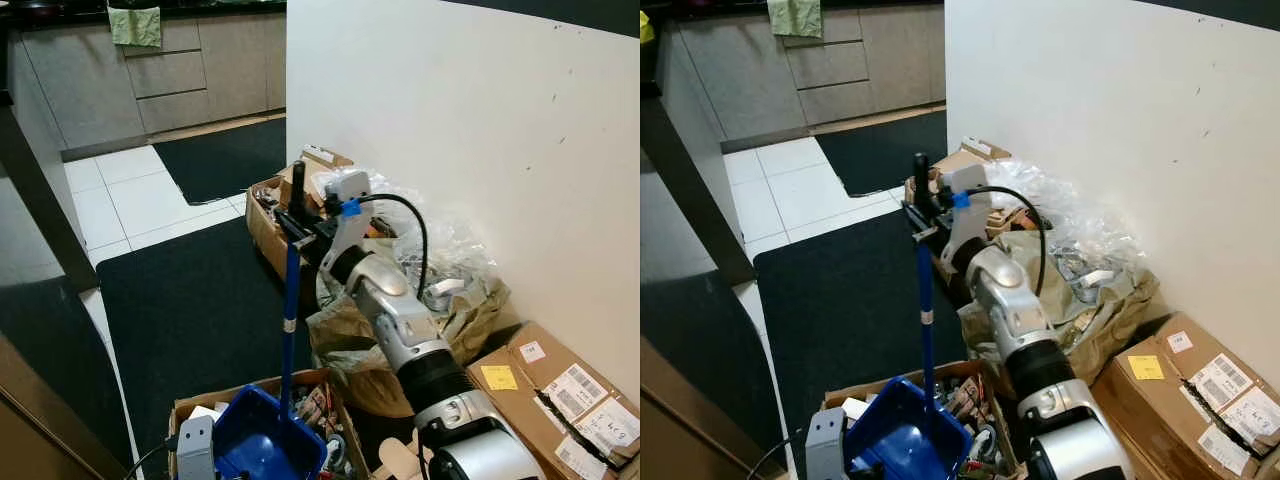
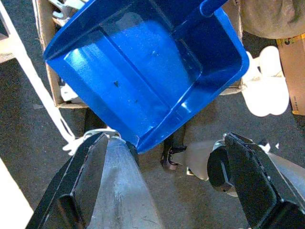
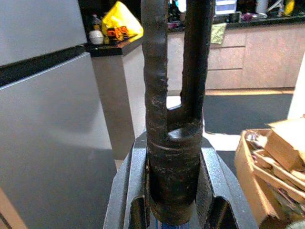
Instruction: Sweep floor
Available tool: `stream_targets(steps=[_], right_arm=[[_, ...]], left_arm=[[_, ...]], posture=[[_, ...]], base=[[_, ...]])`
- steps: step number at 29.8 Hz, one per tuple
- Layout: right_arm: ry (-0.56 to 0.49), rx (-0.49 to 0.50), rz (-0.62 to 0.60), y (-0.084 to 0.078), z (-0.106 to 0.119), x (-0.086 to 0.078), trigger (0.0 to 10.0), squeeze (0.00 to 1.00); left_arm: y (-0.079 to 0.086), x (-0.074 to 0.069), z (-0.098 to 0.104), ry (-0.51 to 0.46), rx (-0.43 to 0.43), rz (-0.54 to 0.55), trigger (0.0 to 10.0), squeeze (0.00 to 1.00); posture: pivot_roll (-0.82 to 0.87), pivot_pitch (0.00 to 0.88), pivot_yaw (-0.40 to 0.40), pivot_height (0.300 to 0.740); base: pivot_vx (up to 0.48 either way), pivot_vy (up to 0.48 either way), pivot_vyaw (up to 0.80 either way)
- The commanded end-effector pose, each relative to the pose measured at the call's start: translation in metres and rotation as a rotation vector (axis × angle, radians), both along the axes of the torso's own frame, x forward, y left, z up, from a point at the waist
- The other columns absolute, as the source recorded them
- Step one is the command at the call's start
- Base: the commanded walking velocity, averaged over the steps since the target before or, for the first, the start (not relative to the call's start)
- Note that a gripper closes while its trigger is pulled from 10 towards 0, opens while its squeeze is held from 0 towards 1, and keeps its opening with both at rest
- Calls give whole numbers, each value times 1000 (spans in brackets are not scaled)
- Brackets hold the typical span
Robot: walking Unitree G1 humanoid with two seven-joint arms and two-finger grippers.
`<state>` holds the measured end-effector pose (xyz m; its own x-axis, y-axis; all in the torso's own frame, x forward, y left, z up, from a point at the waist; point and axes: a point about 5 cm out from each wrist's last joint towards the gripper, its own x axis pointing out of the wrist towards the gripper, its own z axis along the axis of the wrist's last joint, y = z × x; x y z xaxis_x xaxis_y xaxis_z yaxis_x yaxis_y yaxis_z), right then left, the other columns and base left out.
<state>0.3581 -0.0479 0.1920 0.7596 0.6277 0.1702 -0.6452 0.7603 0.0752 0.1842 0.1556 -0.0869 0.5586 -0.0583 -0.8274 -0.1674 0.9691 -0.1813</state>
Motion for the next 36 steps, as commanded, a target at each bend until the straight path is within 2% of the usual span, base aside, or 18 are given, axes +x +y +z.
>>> stream_targets(steps=[1, 9, 23, 26, 36], right_arm=[[-8, 47, -12, -3, 8, 1, 10000, 0], [14, 52, -35, -7, 4, 2, 10000, 0], [33, 56, -51, -9, 4, 2, 10000, 0], [38, 59, -55, -10, 4, 3, 10000, 0], [43, 59, -86, -15, 4, 4, 10000, 0]], left_arm=[[-2, -3, -2, 18, 2, -20, 10000, 0], [-2, -3, -2, 16, 2, -20, 10000, 0], [-1, -2, -1, 17, 3, -21, 10000, 0], [-1, -2, -1, 17, 4, -22, 10000, 0], [-1, -2, -1, 16, 3, -28, 10000, 0]], posture=[[8, 0, -38, 740], [7, 0, -32, 740], [5, 0, -28, 740], [2, 0, -23, 740], [-6, 0, -17, 740]], base=[[0, 0, 0], [0, 0, 0], [-277, 0, 0], [274, 0, 0], [-280, 0, 0]])
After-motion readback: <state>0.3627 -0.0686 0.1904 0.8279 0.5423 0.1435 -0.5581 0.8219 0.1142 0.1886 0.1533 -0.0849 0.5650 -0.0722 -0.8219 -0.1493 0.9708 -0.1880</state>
